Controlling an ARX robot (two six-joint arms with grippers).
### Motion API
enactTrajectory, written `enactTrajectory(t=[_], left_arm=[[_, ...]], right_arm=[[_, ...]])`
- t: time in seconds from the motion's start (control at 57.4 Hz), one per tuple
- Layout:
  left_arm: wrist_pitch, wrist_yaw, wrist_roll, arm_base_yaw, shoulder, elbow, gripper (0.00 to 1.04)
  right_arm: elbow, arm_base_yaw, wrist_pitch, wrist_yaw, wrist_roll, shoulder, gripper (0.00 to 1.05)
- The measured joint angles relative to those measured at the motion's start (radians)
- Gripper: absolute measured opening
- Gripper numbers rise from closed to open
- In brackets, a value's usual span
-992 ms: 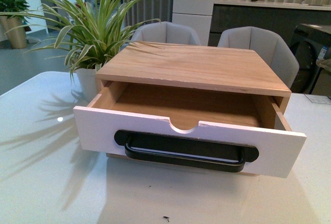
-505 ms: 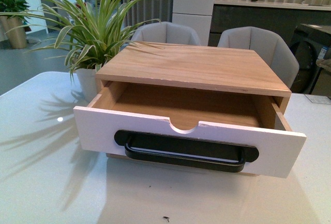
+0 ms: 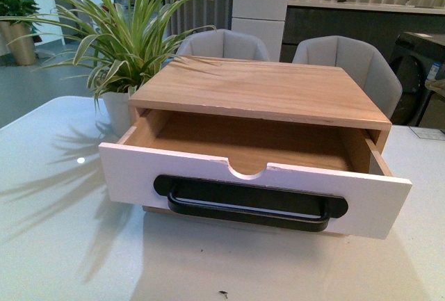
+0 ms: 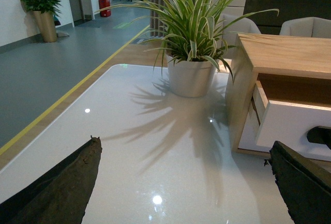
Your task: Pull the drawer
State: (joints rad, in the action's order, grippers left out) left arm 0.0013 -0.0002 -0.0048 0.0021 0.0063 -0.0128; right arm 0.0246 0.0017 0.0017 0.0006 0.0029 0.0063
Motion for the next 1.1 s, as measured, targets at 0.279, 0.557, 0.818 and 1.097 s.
enactTrajectory(t=[0.279,0.557,0.818,1.097], left_arm=[[0.000,0.000,0.000,0.000,0.000,0.000,0.97],[0.000,0.000,0.000,0.000,0.000,0.000,0.97],[0.000,0.000,0.000,0.000,0.000,0.000,0.97],[0.000,0.000,0.000,0.000,0.000,0.000,0.97]], right_arm=[[0.000,0.000,0.000,0.000,0.000,0.000,0.96],[0.000,0.000,0.000,0.000,0.000,0.000,0.96],[0.000,0.000,0.000,0.000,0.000,0.000,0.96],[0.000,0.000,0.000,0.000,0.000,0.000,0.96]])
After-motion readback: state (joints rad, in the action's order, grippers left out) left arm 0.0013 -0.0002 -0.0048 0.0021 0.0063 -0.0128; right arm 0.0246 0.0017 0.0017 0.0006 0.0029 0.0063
